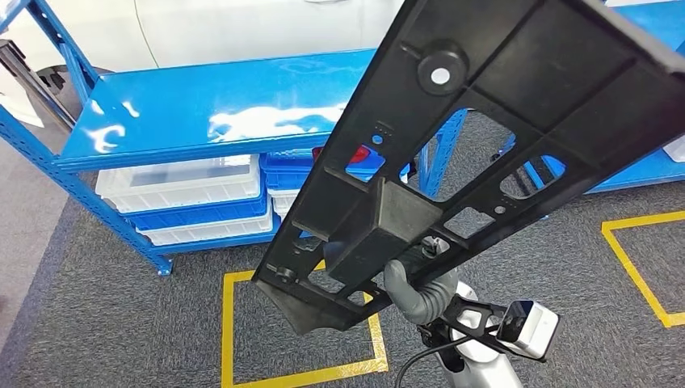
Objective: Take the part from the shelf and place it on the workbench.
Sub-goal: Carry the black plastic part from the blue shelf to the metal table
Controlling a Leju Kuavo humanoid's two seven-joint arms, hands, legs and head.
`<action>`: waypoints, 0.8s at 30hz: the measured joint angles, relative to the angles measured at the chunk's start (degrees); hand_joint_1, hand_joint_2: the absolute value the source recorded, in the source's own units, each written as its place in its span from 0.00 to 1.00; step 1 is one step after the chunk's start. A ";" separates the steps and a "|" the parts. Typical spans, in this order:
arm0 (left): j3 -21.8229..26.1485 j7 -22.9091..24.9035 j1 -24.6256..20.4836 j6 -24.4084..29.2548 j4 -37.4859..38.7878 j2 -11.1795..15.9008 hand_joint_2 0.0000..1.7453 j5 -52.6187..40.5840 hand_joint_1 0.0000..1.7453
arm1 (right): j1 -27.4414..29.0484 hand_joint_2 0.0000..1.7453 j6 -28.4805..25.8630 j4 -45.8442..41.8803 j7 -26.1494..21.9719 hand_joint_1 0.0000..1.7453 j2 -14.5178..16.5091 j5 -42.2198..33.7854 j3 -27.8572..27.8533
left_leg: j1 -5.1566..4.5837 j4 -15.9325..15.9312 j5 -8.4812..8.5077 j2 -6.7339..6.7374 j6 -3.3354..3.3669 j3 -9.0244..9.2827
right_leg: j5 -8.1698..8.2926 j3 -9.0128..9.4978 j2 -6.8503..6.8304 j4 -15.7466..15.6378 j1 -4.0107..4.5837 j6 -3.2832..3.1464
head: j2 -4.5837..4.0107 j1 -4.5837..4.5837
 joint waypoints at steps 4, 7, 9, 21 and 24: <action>0.04 0.60 -0.01 0.31 0.00 0.08 1.00 -0.10 0.00 | -0.21 1.00 0.13 0.14 0.27 1.00 -0.24 1.58 -0.33 | -0.44 -4.75 0.58 -0.26 1.63 2.18 | 0.57 -0.41 -0.30 0.06 0.16 1.19 | 0.00 0.00; 0.06 0.86 -0.15 0.43 0.00 0.12 1.00 -0.13 0.00 | -0.63 1.00 0.35 0.36 0.70 1.00 -0.74 2.01 -0.55 | -0.05 -5.55 1.49 -0.80 2.84 1.94 | -2.06 -2.13 -0.25 3.66 0.11 2.01 | 0.01 0.01; 0.07 0.95 -0.15 0.47 0.00 0.12 1.00 -0.14 0.00 | -0.79 1.00 0.31 0.62 0.96 1.00 -1.11 2.54 -0.68 | -0.10 -5.53 1.87 -1.30 3.18 1.43 | -6.04 -5.57 -0.01 11.26 -0.06 2.24 | 0.01 0.01; 0.19 2.16 0.00 0.31 0.01 0.16 1.00 -0.05 0.00 | -0.87 1.00 1.42 0.40 1.45 1.00 -1.86 4.24 -0.67 | -0.09 -3.06 2.10 -5.78 0.85 -1.69 | 0.26 -0.48 2.69 0.34 -0.44 0.65 | 0.01 0.00; 0.36 3.03 -0.20 0.16 0.02 0.41 1.00 0.08 0.00 | -0.77 1.00 2.12 -0.09 1.07 1.00 -1.92 5.37 -0.44 | -0.09 5.60 -2.75 -1.93 0.07 -5.73 | 0.47 -0.40 0.38 -0.06 -0.54 0.09 | 0.01 -0.01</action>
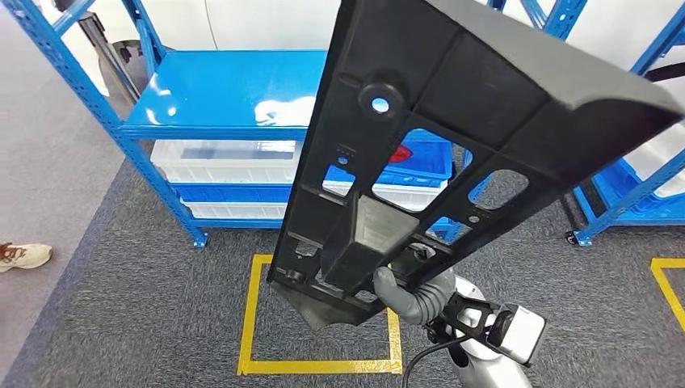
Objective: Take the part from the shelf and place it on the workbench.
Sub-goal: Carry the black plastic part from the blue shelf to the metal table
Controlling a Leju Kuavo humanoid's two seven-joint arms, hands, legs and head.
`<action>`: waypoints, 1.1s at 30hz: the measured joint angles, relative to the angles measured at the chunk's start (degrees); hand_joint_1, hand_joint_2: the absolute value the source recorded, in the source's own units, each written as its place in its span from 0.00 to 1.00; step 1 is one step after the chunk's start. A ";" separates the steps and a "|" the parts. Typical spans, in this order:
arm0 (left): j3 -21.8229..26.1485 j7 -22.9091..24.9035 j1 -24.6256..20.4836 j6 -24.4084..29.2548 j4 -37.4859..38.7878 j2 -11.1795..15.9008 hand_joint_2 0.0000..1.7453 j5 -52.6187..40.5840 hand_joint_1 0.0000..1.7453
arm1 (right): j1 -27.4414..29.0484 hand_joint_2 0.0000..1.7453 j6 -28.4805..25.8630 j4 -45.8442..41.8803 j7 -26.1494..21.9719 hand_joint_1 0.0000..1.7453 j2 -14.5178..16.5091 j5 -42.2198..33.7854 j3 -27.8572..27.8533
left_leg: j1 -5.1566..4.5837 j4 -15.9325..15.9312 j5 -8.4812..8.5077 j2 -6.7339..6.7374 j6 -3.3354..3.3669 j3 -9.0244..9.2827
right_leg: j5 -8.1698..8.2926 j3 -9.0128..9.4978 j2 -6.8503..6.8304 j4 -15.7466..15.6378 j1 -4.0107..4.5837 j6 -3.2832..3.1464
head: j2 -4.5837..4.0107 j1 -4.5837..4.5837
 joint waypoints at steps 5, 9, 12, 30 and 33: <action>0.09 1.48 0.26 0.76 0.00 0.43 1.00 -0.40 0.00 | 0.51 1.00 -0.14 -0.79 -0.90 1.00 -0.16 0.55 0.57 | 0.45 1.84 1.08 1.87 -0.77 -0.09 | -0.25 -0.02 -3.65 0.17 0.05 0.23 | -0.01 0.01; -0.05 1.95 0.20 2.06 0.00 1.04 1.00 -2.07 0.00 | 0.97 1.00 -0.62 -3.45 -1.04 1.00 -0.45 0.38 0.75 | -0.23 -9.19 4.35 4.85 0.73 5.40 | -0.69 0.10 -5.76 0.53 0.59 1.26 | 0.00 0.02; -0.25 2.27 0.86 2.32 0.00 1.23 1.00 -3.26 0.00 | 1.63 1.00 -1.09 -5.52 -1.09 1.00 -0.73 0.57 0.72 | -0.21 -9.46 4.69 3.23 2.14 5.20 | -1.32 0.10 -5.70 1.02 0.47 2.27 | -0.01 0.01; -0.48 4.07 1.07 -1.47 0.04 0.99 1.00 -4.42 0.00 | 4.97 1.00 4.33 -9.22 -1.16 1.00 -1.32 2.19 -4.25 | 0.08 -2.76 1.54 -1.02 0.95 1.21 | 0.16 0.05 0.21 -0.30 -0.06 0.38 | 0.00 0.01; -0.46 4.05 0.86 -1.58 0.04 0.97 1.00 -4.26 0.00 | 5.13 1.00 4.01 -9.35 -1.13 1.00 -1.27 2.09 -4.26 | 0.59 6.74 -1.95 1.06 -0.23 -3.32 | -0.03 0.09 -2.26 -0.26 -0.03 0.33 | -0.01 0.01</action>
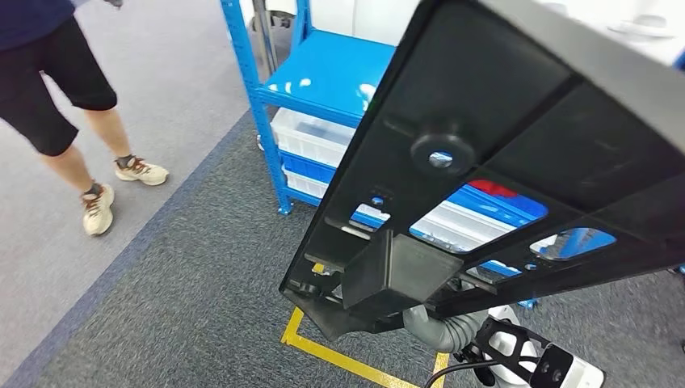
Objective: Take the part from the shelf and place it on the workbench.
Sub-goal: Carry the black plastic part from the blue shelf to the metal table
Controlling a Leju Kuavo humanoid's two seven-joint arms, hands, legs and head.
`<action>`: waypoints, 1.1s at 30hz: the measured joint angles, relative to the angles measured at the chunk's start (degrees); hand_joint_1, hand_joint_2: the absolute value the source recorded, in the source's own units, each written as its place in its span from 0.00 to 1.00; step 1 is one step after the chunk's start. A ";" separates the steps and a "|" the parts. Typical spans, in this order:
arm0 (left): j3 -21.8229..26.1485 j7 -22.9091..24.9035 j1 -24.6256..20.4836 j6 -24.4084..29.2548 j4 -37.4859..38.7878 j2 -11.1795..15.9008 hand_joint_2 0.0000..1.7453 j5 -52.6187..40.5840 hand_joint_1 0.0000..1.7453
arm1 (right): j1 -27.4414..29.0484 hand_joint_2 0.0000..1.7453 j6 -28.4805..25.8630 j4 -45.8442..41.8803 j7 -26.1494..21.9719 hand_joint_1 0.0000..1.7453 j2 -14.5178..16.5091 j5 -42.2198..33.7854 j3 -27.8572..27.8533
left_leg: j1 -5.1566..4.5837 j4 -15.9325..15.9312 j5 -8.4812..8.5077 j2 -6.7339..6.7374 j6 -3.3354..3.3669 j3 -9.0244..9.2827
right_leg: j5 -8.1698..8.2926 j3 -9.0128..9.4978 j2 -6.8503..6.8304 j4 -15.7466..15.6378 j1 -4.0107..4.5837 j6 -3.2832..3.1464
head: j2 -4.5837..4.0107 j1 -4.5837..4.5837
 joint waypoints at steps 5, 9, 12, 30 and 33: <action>0.03 0.05 0.12 -0.01 0.00 -0.04 1.00 0.09 0.00 | 0.03 1.00 -0.17 -0.09 0.07 1.00 0.00 -0.11 0.00 | -0.32 -14.38 6.68 3.81 0.57 7.66 | -0.81 0.78 -3.32 0.25 0.39 1.00 | 0.01 0.00; 0.03 0.13 0.28 -0.03 0.00 -0.10 1.00 0.09 0.00 | -0.04 1.00 -0.17 -0.18 0.13 1.00 0.02 -0.14 0.02 | -0.65 -16.03 6.94 2.80 2.35 8.02 | -1.34 1.18 -4.86 0.40 0.55 2.27 | 0.00 0.01; 0.03 0.20 0.17 -0.02 0.00 -0.20 1.00 0.09 0.00 | -0.02 1.00 -0.17 -0.38 0.11 1.00 0.00 -0.17 -0.02 | -0.48 -16.44 7.42 0.81 3.34 8.11 | -5.32 -1.16 -0.74 6.34 0.11 2.87 | 0.01 0.02; 0.18 1.37 0.11 0.71 0.05 -0.86 1.00 0.59 0.00 | 0.10 1.00 1.00 -0.31 0.09 1.00 0.02 -1.70 -0.15 | -0.37 -0.71 0.51 -0.23 0.43 -0.37 | -0.32 0.28 0.37 0.02 0.19 0.26 | -0.01 -0.02; 0.20 1.08 0.22 0.36 0.06 -0.88 1.00 0.42 0.00 | -0.03 1.00 2.01 -0.24 0.08 1.00 0.02 -1.81 -0.28 | -0.04 -4.69 3.73 0.73 0.14 2.06 | -0.67 0.58 -1.95 0.12 0.17 0.59 | 0.00 -0.02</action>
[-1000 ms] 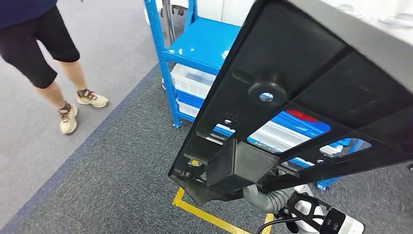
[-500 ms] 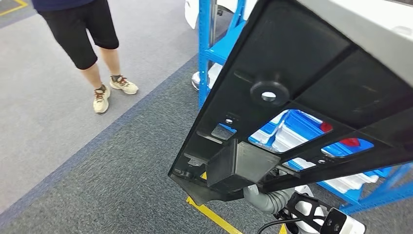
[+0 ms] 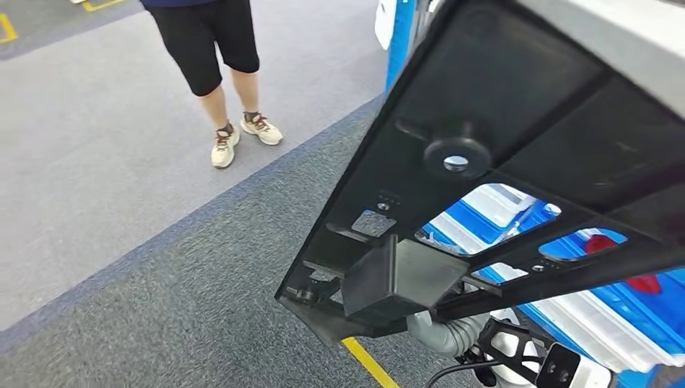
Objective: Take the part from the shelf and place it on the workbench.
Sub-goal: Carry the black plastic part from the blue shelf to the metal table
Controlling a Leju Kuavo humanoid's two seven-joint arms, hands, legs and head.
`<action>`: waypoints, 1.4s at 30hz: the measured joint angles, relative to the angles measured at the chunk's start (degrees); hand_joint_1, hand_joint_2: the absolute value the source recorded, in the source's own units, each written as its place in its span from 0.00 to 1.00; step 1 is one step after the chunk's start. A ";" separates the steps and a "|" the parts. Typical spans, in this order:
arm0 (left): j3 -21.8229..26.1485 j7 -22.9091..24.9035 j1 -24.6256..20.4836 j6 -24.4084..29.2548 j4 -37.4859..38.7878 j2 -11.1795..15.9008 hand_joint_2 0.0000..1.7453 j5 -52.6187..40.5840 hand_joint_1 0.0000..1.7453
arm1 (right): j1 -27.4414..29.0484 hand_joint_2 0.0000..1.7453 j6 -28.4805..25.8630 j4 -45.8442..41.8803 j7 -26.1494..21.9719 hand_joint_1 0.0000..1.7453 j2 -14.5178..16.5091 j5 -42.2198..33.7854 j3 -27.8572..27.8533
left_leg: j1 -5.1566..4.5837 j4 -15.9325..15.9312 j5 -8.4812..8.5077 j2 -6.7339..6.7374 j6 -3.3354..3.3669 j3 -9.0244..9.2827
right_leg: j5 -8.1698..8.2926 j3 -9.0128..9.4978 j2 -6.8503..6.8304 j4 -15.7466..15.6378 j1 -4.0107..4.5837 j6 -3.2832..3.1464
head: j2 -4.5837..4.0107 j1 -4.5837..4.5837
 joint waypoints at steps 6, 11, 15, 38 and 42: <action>0.04 -0.06 -0.14 -0.39 0.01 -0.01 1.00 -0.40 0.00 | -1.43 1.00 0.64 0.29 0.00 1.00 -0.02 -0.14 -0.11 | -0.82 -11.00 3.53 2.19 2.30 5.43 | -0.67 0.58 -3.08 0.13 0.49 1.73 | 0.01 0.00; 0.10 -0.38 -0.47 -0.51 0.01 -0.14 1.00 -0.39 0.00 | -2.12 1.00 0.51 0.82 -0.04 1.00 -0.08 -0.21 -0.09 | -0.68 -11.65 4.22 -1.03 3.75 5.36 | -7.33 -4.69 3.17 12.15 -0.08 2.48 | 0.01 0.02; 0.13 -0.38 -0.39 -0.57 0.01 -0.14 1.00 -0.47 0.00 | -1.97 1.00 0.05 1.26 -0.01 1.00 -0.13 -0.19 -0.09 | -0.96 -11.28 4.28 -4.36 3.84 5.21 | -5.27 -6.35 4.46 13.83 -0.06 2.08 | 0.00 0.01; 0.34 0.44 -0.08 -0.30 0.03 0.01 1.00 -0.91 0.00 | -2.79 1.00 -0.07 1.30 -0.01 1.00 -0.11 -0.87 -0.18 | -0.80 -11.15 3.56 1.21 3.17 5.39 | -1.99 1.11 -2.39 0.59 0.49 2.10 | 0.00 0.00; 0.37 0.50 -0.49 -0.36 0.03 0.03 1.00 -0.56 0.00 | -3.01 1.00 -0.09 1.57 0.07 1.00 -0.20 -1.08 -0.27 | -0.71 -11.50 3.91 -1.45 4.13 5.52 | -8.23 -4.90 3.52 13.14 -0.01 2.53 | 0.01 0.02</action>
